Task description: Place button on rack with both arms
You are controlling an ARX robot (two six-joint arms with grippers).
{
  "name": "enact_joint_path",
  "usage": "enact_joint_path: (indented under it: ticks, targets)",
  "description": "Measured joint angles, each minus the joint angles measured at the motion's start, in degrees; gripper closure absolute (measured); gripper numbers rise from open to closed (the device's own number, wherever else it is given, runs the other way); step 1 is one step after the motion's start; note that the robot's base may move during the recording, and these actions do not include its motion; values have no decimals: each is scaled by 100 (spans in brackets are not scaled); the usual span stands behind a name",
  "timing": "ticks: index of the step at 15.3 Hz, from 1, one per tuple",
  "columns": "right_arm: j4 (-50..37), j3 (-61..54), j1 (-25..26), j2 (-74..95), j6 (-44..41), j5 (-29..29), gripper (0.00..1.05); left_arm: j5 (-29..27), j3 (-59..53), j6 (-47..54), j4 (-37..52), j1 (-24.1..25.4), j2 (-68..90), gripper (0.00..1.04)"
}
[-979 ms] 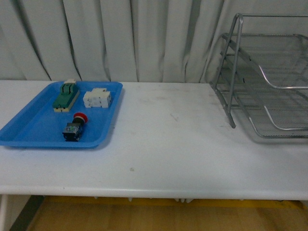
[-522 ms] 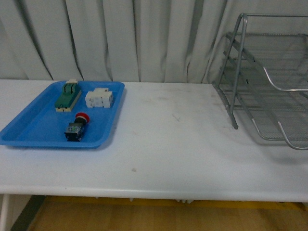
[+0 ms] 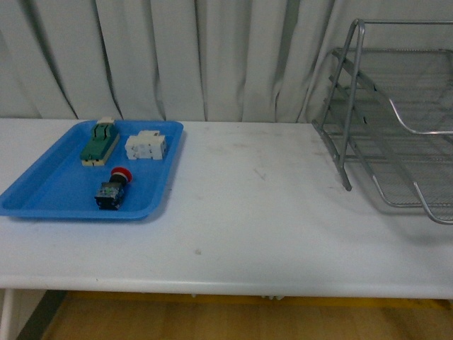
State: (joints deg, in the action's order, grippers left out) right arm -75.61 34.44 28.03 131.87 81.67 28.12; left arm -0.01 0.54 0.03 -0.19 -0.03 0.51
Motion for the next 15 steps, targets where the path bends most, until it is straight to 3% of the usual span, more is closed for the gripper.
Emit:
enact_joint_path:
  ticks: [3,10,15]
  targets:
    - [79,-278,92,-168,72,-28,4,2,0,2,0,0,0,7]
    - [181,-992,203,-1165,404,-114,6,0,0,0,0,0,0,7]
    - [184,-1572,284,-3394,693,341,6,0,0,0,0,0,0,7]
